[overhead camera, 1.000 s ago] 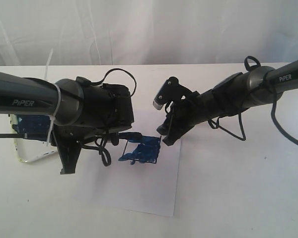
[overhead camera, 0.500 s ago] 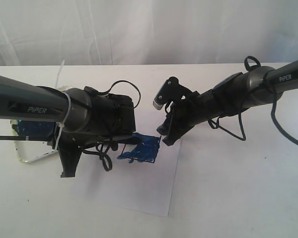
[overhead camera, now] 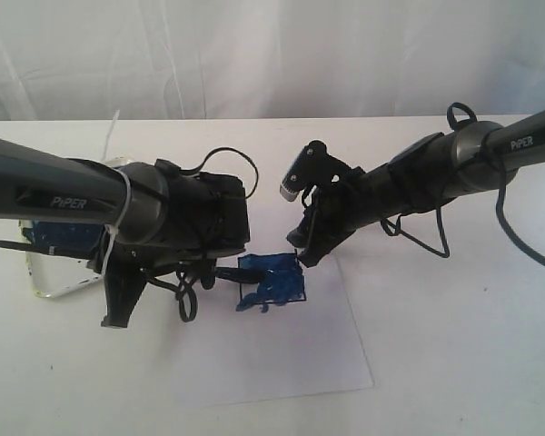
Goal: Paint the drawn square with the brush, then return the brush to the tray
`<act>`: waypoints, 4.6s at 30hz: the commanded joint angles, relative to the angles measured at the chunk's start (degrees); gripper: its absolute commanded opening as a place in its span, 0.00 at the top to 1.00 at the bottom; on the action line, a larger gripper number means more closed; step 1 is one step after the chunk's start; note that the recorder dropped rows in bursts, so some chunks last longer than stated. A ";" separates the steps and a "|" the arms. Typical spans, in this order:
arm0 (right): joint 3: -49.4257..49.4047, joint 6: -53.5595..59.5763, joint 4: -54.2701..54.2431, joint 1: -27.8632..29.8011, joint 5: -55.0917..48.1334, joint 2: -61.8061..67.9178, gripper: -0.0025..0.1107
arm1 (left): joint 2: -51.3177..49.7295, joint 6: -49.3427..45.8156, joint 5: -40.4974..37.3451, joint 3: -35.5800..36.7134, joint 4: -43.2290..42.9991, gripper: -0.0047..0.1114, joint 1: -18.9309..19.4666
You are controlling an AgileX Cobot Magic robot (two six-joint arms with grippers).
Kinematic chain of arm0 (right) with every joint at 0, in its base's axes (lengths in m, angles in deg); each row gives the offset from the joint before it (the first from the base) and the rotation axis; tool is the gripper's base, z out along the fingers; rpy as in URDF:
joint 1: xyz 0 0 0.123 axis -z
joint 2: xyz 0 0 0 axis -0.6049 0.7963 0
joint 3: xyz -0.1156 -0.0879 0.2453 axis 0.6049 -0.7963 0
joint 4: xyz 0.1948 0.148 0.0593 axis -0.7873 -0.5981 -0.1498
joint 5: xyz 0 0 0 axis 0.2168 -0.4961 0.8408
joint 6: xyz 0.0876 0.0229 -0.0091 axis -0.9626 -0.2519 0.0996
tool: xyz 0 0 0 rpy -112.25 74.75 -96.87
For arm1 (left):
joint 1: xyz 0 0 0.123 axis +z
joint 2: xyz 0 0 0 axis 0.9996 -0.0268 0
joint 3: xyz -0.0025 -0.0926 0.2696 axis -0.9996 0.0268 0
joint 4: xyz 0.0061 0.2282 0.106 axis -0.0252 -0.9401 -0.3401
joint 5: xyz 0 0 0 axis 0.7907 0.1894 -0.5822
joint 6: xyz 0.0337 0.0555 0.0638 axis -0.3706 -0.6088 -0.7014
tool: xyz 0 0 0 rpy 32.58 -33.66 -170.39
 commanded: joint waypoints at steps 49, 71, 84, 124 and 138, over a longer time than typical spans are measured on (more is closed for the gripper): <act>-0.85 0.91 2.07 0.08 1.89 0.88 0.52 | 3.62 6.97 -5.71 4.39 -5.16 0.96 -6.09; -0.85 -0.01 2.07 0.08 2.02 0.88 0.52 | 3.62 4.11 -5.71 4.60 -3.42 0.96 -7.03; -0.85 -0.01 2.07 0.08 2.02 0.88 0.52 | 3.62 6.96 -5.71 4.63 -4.74 0.96 -4.74; -0.85 -0.01 2.07 0.08 2.02 0.88 0.52 | 3.65 7.01 -4.69 6.41 -4.58 0.96 -6.46; -0.85 -0.01 2.07 0.08 2.02 0.88 0.52 | 3.65 12.93 -3.52 6.41 -8.89 0.96 -6.46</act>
